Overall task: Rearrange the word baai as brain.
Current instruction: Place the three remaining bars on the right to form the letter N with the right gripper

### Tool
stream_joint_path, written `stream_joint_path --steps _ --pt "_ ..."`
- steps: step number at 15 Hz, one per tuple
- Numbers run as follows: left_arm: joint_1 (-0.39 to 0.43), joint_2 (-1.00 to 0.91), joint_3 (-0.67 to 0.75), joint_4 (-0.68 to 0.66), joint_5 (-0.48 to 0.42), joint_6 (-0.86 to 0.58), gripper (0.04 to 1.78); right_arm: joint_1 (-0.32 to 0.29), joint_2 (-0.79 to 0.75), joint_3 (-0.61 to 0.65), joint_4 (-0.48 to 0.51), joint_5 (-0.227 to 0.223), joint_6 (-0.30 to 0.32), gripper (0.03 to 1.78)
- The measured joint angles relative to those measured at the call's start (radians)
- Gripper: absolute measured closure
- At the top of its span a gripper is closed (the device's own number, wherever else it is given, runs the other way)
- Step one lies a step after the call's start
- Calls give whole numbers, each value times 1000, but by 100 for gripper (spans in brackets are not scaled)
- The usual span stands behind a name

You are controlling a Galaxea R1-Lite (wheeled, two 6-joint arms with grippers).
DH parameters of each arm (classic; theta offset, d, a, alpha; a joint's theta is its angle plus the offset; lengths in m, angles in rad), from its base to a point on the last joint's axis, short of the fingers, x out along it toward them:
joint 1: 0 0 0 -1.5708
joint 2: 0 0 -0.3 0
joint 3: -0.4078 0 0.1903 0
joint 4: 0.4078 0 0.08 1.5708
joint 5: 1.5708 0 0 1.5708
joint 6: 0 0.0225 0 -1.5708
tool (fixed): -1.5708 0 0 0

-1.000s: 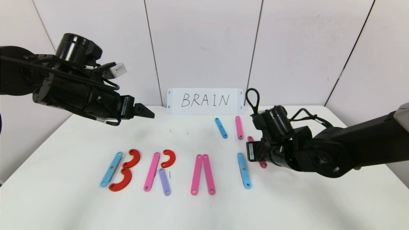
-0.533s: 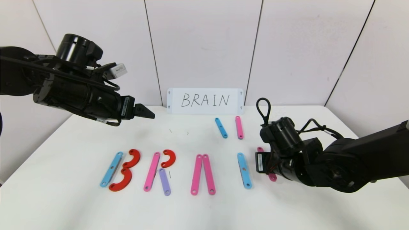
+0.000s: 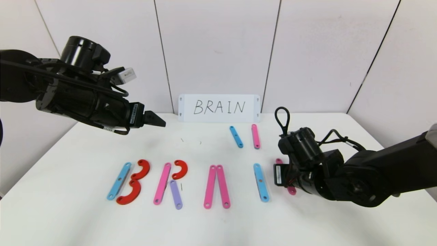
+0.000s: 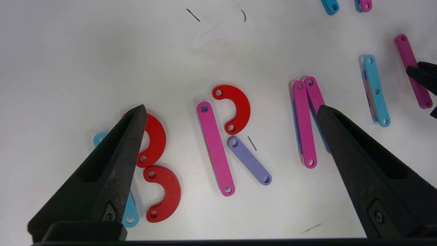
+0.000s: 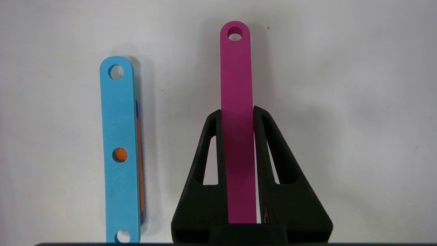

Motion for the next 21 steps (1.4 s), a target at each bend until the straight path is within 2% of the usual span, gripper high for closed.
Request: stream_joint_path --steps 7,10,12,17,19,21 --pt "0 0 0 0 0 0 8 -8 21 6 -7 2 1 154" --pt "0 0 0 0 0 0 8 -8 24 11 -12 2 1 141" --pt "0 0 0 0 0 0 8 -8 25 14 -12 2 1 120" --pt "0 0 1 0 0 0 8 -26 17 15 -11 4 1 39" --pt "-2 0 2 0 0 0 8 -32 8 11 -11 5 -5 19" --pt "-2 0 2 0 0 0 8 -35 -4 0 -11 11 -16 9"
